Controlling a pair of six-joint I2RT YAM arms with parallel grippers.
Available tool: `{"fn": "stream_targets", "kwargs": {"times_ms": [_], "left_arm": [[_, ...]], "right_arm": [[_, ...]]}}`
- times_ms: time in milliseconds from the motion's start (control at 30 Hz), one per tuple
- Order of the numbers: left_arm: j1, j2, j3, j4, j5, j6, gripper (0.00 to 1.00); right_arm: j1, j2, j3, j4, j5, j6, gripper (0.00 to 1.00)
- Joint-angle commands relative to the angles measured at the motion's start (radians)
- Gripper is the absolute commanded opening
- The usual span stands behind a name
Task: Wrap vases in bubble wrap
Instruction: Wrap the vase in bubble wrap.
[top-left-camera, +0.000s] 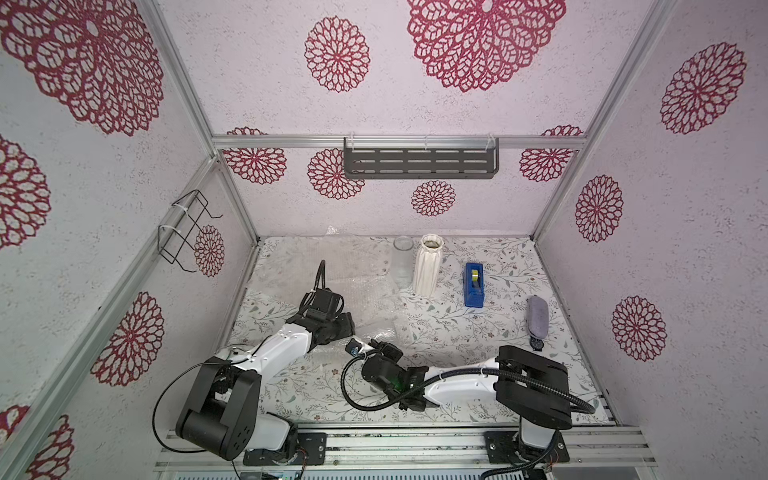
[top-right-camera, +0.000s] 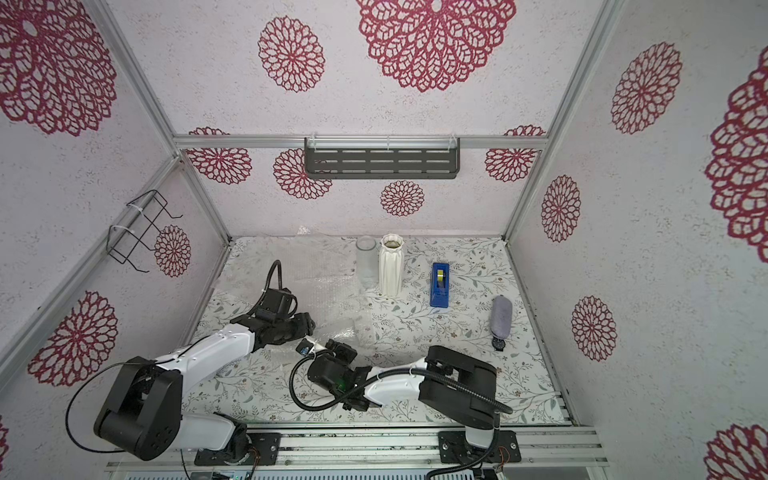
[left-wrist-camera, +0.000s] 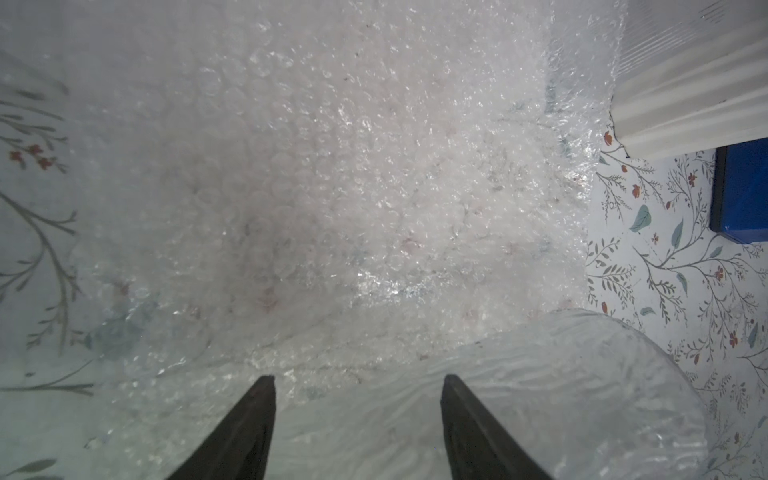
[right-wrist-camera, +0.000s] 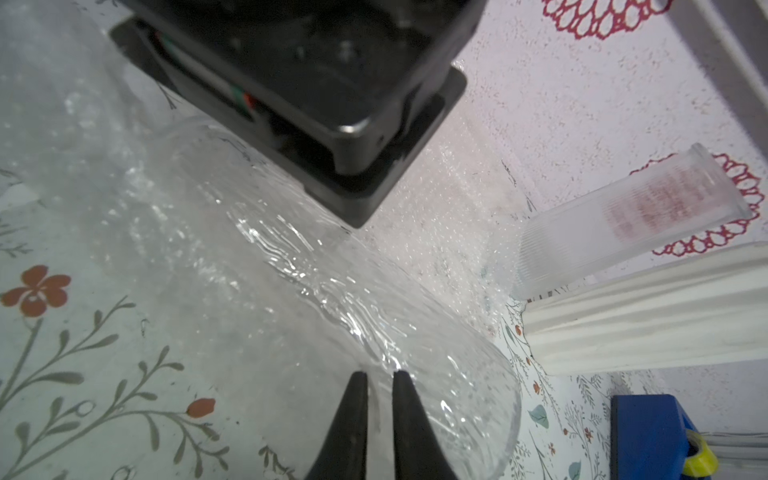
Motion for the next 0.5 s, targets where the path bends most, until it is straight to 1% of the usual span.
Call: {"fn": "stream_targets", "kwargs": {"times_ms": [0, 200, 467], "left_arm": [[0.006, 0.023, 0.006, 0.024, 0.018, 0.002, 0.65], [0.006, 0.028, 0.016, 0.027, 0.036, 0.013, 0.61], [0.006, 0.033, 0.018, 0.037, 0.065, 0.017, 0.54]], "right_arm": [[-0.012, 0.000, 0.030, 0.030, 0.012, 0.010, 0.18], [-0.031, 0.010, 0.040, 0.035, -0.016, 0.005, 0.16], [-0.048, 0.019, 0.049, 0.060, -0.042, -0.011, 0.03]]}}
